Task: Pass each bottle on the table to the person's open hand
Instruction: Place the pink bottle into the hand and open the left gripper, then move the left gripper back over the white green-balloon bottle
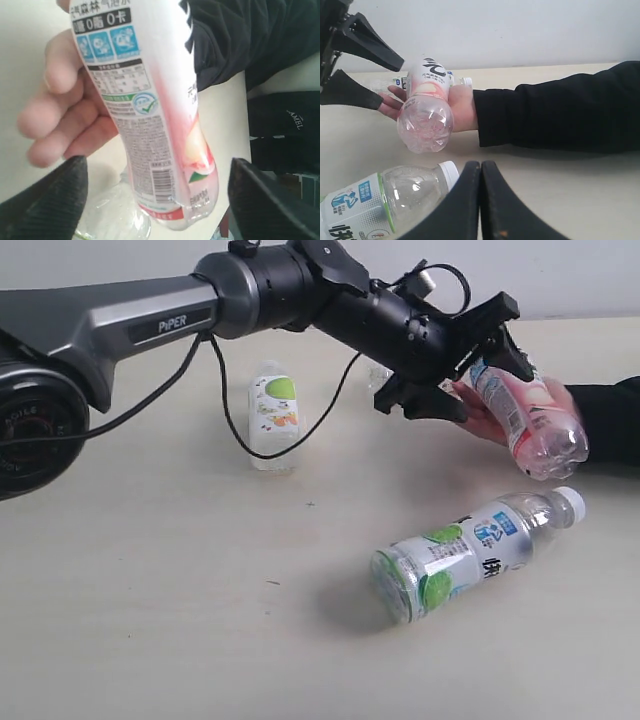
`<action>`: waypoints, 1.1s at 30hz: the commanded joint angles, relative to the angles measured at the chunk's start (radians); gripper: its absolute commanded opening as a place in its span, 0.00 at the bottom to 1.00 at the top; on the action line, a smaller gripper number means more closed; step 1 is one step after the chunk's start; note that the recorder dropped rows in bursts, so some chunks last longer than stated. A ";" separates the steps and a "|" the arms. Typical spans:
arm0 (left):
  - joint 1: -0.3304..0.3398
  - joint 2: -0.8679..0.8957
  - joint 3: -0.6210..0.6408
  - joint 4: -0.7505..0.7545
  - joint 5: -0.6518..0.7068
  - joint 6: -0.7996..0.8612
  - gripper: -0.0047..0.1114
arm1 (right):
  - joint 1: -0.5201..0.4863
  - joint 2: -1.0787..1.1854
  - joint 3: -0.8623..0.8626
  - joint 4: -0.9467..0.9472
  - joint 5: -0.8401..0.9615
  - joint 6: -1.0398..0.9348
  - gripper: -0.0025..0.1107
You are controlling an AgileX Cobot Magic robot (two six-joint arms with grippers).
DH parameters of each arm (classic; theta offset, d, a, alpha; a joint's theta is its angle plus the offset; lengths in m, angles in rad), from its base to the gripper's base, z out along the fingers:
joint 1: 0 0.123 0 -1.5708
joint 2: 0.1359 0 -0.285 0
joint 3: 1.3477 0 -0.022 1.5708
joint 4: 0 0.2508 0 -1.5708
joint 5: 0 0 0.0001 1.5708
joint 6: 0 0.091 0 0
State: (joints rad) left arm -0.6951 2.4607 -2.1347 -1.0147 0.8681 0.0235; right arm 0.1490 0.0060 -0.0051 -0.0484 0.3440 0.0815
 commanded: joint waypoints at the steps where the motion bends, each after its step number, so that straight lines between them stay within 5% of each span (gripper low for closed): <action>1: 0.054 -0.065 -0.008 0.009 0.087 0.081 0.52 | -0.006 -0.006 0.005 -0.002 -0.007 0.000 0.03; 6: 0.099 -0.127 -0.008 0.024 0.184 0.191 0.04 | -0.006 -0.006 0.005 -0.002 -0.007 0.000 0.03; 20: 0.106 -0.213 -0.002 0.460 0.257 0.201 0.04 | -0.006 -0.006 0.005 -0.002 -0.007 0.000 0.03; 33: 0.164 -0.259 0.136 0.416 0.211 0.406 0.04 | -0.006 -0.006 0.005 -0.002 -0.007 0.000 0.03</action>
State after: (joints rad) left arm -0.5570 2.2331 -2.0476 -0.5719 1.1202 0.3735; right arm 0.1490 0.0060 -0.0051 -0.0484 0.3440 0.0815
